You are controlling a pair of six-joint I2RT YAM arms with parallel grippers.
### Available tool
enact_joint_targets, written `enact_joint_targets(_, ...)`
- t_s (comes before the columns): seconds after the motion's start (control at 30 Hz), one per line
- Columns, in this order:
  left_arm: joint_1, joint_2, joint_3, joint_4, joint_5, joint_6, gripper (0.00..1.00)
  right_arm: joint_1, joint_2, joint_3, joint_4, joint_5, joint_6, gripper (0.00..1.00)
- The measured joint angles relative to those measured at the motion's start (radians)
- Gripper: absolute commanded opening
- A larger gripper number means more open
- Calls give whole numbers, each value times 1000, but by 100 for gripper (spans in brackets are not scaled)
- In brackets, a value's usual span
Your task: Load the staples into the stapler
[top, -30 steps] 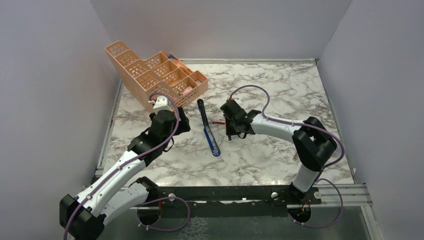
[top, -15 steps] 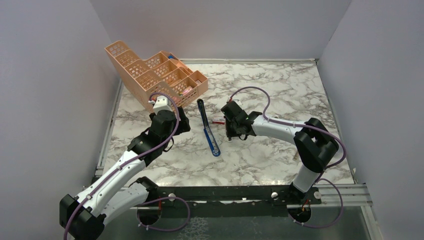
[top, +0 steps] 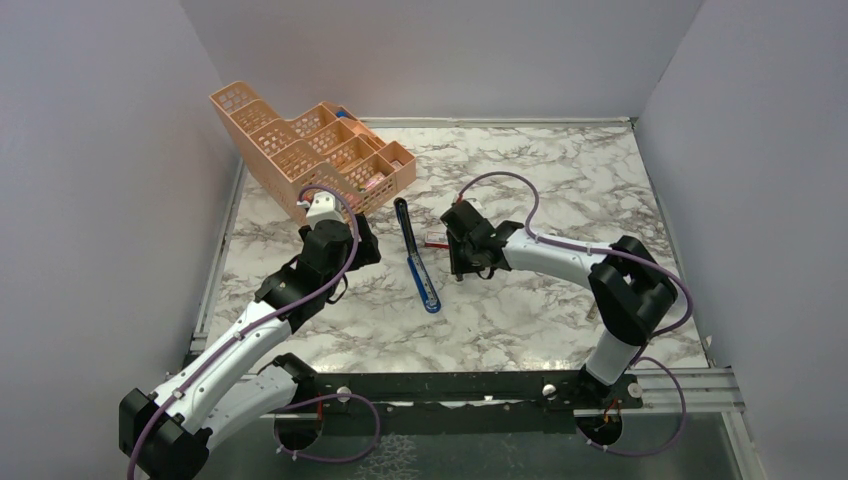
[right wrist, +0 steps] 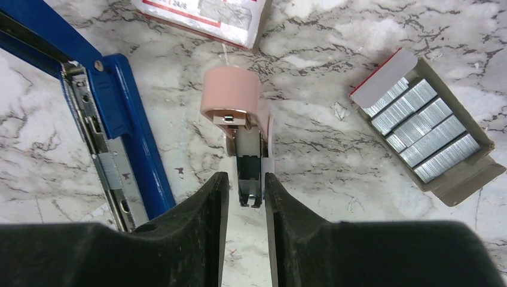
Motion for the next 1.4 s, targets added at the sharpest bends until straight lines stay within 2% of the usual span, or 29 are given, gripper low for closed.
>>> enact_joint_targets(0.53,1,0,0,0,0,0,83,0,-8,59,-59,60,37,24)
enact_joint_targets(1.4,4,0,0,0,0,0,83,0,37,59,-78,68,46,24)
